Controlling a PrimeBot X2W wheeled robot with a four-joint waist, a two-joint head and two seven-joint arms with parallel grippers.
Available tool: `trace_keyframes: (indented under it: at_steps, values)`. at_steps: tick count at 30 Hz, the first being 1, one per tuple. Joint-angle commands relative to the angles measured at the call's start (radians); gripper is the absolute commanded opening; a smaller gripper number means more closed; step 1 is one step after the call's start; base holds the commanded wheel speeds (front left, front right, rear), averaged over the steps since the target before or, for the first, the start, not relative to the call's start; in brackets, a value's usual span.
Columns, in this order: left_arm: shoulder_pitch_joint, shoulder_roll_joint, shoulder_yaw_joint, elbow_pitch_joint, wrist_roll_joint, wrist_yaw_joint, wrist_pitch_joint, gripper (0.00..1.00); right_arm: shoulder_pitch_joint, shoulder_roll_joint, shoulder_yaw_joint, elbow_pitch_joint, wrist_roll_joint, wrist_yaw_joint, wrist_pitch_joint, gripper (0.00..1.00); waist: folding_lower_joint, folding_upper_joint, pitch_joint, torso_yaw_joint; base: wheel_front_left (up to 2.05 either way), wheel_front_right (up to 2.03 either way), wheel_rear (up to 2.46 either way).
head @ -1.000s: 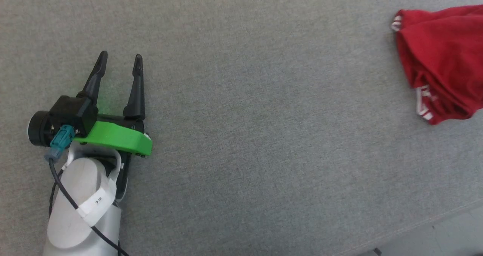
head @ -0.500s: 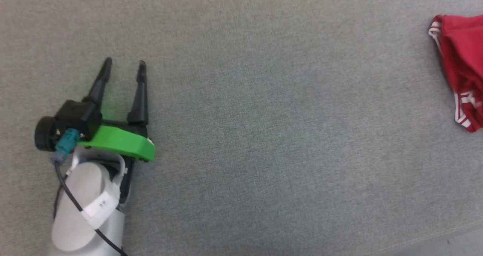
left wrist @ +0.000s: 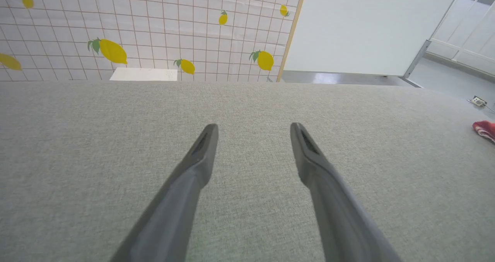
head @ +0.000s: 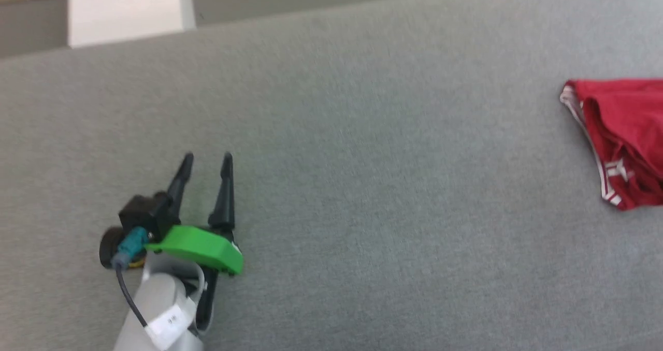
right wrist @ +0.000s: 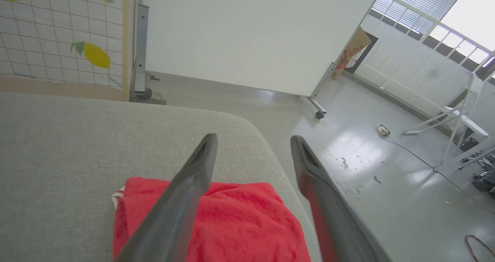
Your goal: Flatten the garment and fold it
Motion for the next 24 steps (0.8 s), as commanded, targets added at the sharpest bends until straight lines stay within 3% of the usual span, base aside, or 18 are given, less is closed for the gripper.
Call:
trace_keyframes:
  at_steps: [1, 6, 14, 19, 24]
  values:
    - [0.017, -0.004, 0.002, 0.004, -0.015, 0.005, -0.007, 1.0, 0.034, 0.024, 0.013, -0.034, 0.032, -0.002, -0.01, 1.0, 0.0, -0.0001, -0.122, 0.063, 0.0, 0.0, 0.0]
    - [0.051, -0.018, -0.005, 0.015, -0.027, 0.008, -0.008, 1.0, 0.178, 0.11, 0.058, -0.222, 0.129, -0.002, -0.017, 1.0, 0.0, -0.0001, -0.179, 0.103, 0.0, 0.0, 0.0]
    - [0.089, -0.035, -0.015, 0.017, -0.037, 0.012, -0.009, 1.0, 0.436, 0.272, 0.078, -0.567, 0.183, -0.002, 0.04, 1.0, 0.0, -0.0001, -0.234, 0.161, 0.0, 0.0, 0.0]
    - [0.118, -0.041, -0.019, 0.019, -0.044, 0.013, -0.009, 1.0, 0.552, 0.342, 0.098, -0.683, 0.174, -0.002, 0.061, 1.0, 0.0, -0.0001, -0.254, 0.186, 0.0, 0.0, 0.0]
    - [0.141, -0.044, -0.019, 0.017, -0.049, 0.017, -0.009, 1.0, 0.629, 0.378, 0.12, -0.703, 0.162, -0.002, 0.056, 1.0, 0.0, -0.0001, -0.266, 0.208, 0.0, 0.0, 0.0]
